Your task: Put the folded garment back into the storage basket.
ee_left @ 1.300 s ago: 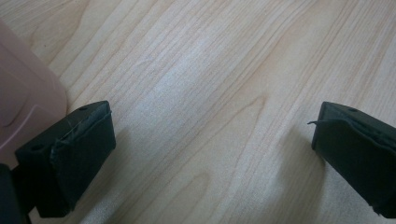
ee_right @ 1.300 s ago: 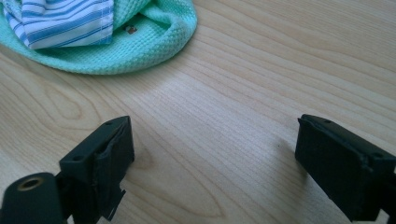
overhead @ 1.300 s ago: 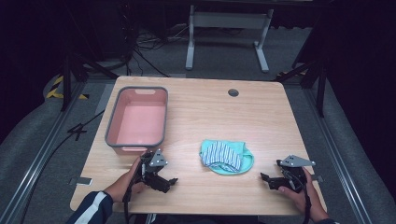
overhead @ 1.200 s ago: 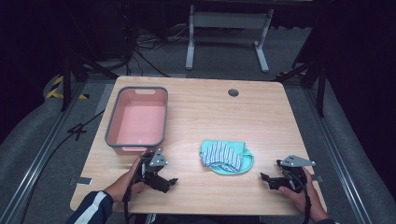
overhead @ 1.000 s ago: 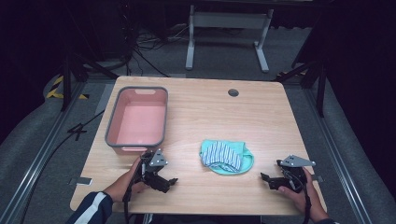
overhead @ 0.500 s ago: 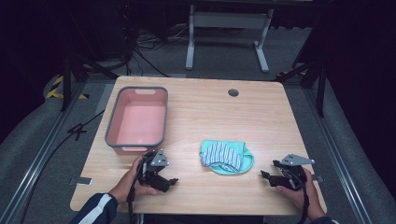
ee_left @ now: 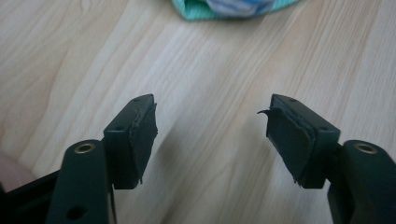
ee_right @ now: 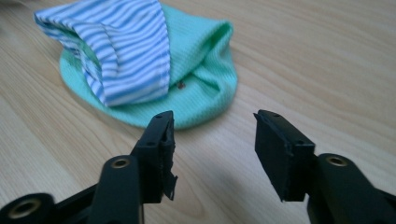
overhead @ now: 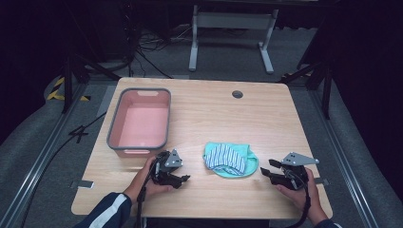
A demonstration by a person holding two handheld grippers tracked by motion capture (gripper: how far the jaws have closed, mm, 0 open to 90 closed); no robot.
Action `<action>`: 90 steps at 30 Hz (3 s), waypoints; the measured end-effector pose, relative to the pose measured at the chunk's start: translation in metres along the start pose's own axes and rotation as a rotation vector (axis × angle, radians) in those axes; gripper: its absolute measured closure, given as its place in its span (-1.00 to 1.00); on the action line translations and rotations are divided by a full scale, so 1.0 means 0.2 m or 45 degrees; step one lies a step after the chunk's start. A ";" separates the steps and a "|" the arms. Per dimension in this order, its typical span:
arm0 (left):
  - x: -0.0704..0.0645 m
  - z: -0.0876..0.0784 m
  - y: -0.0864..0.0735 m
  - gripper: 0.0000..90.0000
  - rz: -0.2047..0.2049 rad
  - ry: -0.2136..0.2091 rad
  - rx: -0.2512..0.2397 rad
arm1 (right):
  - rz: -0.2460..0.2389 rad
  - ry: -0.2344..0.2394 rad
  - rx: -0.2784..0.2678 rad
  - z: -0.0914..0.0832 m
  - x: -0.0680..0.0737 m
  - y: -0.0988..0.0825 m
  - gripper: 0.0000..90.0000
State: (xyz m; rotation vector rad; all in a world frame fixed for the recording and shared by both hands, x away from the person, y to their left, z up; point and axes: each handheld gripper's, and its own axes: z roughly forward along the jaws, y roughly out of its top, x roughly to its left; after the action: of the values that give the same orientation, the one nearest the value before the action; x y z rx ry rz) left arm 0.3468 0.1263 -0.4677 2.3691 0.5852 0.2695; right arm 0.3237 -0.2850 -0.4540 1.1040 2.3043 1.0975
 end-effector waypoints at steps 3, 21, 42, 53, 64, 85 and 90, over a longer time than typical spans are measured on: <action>0.00 0.02 0.06 -0.17 0.010 -0.005 -0.026 | -0.015 -0.004 -0.001 0.02 0.01 0.03 0.16; 0.08 0.16 0.27 0.33 -0.024 0.096 -0.100 | -0.096 -0.050 0.014 0.17 0.03 0.20 0.28; 0.14 0.31 0.31 0.29 -0.076 0.056 -0.088 | -0.074 -0.079 0.106 0.32 0.06 0.20 0.11; 0.16 0.34 0.29 -0.10 -0.146 -0.003 -0.093 | 0.001 -0.059 0.128 0.36 0.02 0.16 0.01; 0.15 0.36 0.30 -0.27 -0.167 -0.008 -0.085 | 0.036 0.018 0.121 0.36 0.02 0.15 0.29; 0.14 0.35 0.30 0.71 -0.116 -0.148 -0.106 | 0.001 -0.007 0.132 0.35 0.04 0.15 0.23; 0.14 0.35 0.30 0.77 -0.117 -0.156 -0.103 | 0.057 -0.007 0.132 0.34 0.01 0.14 0.13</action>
State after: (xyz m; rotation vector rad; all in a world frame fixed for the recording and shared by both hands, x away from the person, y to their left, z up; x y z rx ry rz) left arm 0.4148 0.0593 -0.4799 2.2556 0.6111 0.1047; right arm 0.3778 -0.2393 -0.4751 1.2003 2.3666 0.9997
